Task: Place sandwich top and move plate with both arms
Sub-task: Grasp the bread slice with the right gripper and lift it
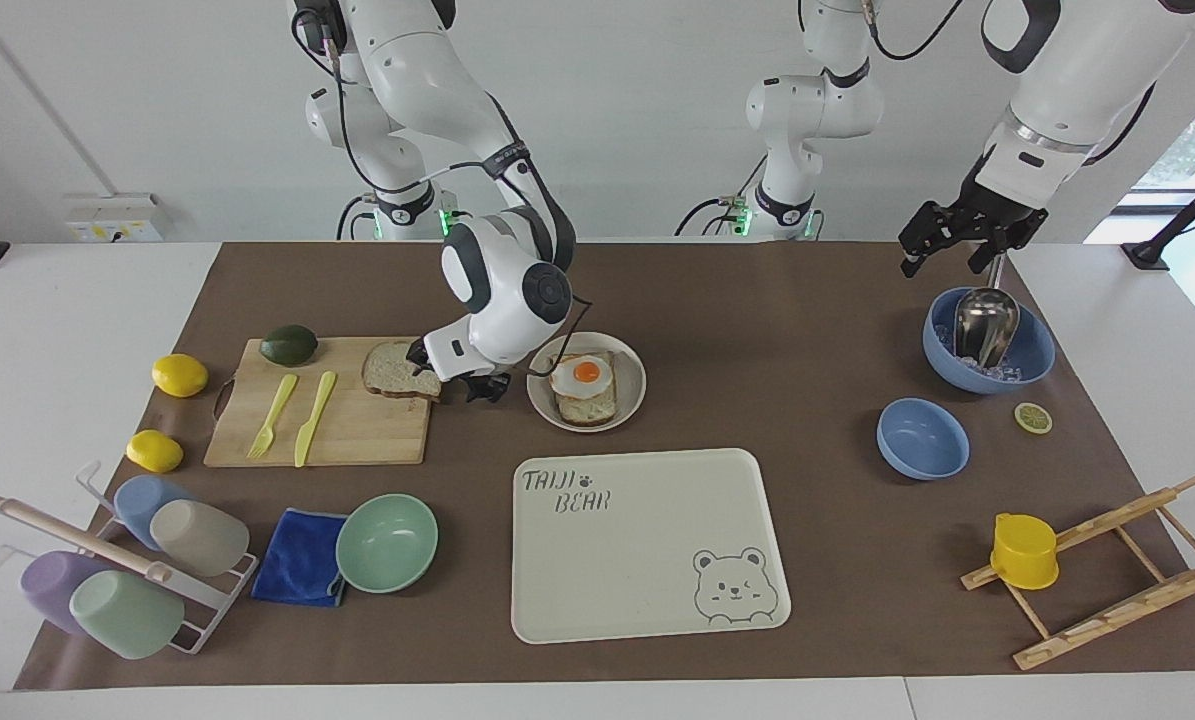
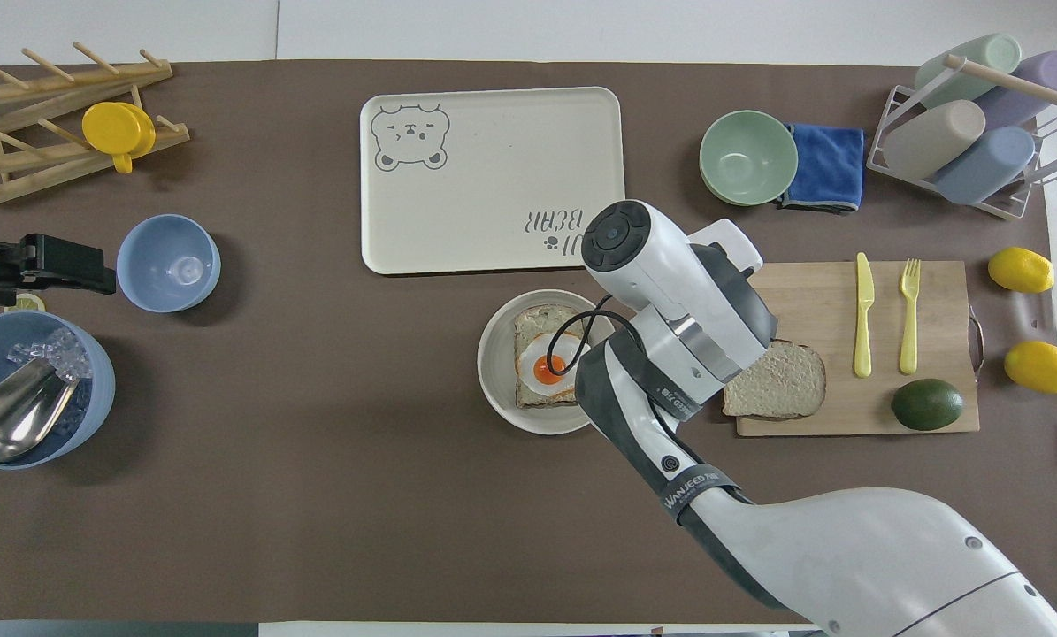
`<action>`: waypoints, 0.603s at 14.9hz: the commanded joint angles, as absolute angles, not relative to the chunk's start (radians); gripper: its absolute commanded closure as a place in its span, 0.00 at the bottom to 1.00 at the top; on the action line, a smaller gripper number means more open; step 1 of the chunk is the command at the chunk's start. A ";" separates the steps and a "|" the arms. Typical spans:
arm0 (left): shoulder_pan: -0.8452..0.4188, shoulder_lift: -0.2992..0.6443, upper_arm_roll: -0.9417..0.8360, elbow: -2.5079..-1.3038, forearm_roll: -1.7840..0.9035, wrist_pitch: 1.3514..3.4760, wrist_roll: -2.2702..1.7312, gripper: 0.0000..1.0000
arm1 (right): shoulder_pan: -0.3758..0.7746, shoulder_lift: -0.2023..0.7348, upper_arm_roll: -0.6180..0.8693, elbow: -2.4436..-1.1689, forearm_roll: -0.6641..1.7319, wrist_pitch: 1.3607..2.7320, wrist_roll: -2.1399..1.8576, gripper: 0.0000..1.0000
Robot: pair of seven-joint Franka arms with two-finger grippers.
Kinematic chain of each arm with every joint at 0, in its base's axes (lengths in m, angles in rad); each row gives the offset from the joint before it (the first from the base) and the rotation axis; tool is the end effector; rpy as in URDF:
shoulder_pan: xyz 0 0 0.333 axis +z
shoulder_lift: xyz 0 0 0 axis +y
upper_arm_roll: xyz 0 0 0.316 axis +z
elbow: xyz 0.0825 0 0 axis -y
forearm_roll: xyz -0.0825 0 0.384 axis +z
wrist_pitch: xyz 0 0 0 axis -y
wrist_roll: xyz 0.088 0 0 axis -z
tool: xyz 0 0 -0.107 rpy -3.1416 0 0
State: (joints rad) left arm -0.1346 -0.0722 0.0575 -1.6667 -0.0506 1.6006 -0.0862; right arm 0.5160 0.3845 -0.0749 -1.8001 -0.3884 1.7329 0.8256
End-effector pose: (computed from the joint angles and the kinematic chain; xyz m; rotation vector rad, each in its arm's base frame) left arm 0.5321 -0.0453 0.6211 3.0865 0.0159 0.0023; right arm 0.5499 0.2243 0.3137 2.5399 -0.2971 -0.1687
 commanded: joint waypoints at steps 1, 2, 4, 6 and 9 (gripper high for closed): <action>-0.124 -0.086 0.049 -1.684 -0.032 1.626 -0.063 0.00 | 0.505 0.333 -0.069 -1.874 -0.408 1.763 0.784 0.00; -0.121 -0.086 0.048 -1.686 -0.032 1.625 -0.066 0.00 | 0.505 0.331 -0.069 -1.887 -0.407 1.767 0.782 0.01; -0.121 -0.087 0.049 -1.689 -0.032 1.623 -0.071 0.00 | 0.505 0.321 -0.068 -1.919 -0.399 1.792 0.782 0.15; -0.126 -0.087 0.048 -1.689 -0.032 1.623 -0.071 0.00 | 0.506 0.318 -0.067 -1.933 -0.397 1.799 0.782 0.16; -0.127 -0.087 0.049 -1.687 -0.032 1.620 -0.072 0.00 | 0.505 0.308 -0.067 -1.965 -0.394 1.825 0.782 0.16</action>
State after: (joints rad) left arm -0.1347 -0.0722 0.0557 -1.6682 -0.0505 1.6048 -0.0820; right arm 0.5163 0.3485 -0.0751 -1.9069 -0.3885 1.7841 0.7998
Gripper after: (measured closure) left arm 0.000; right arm 0.159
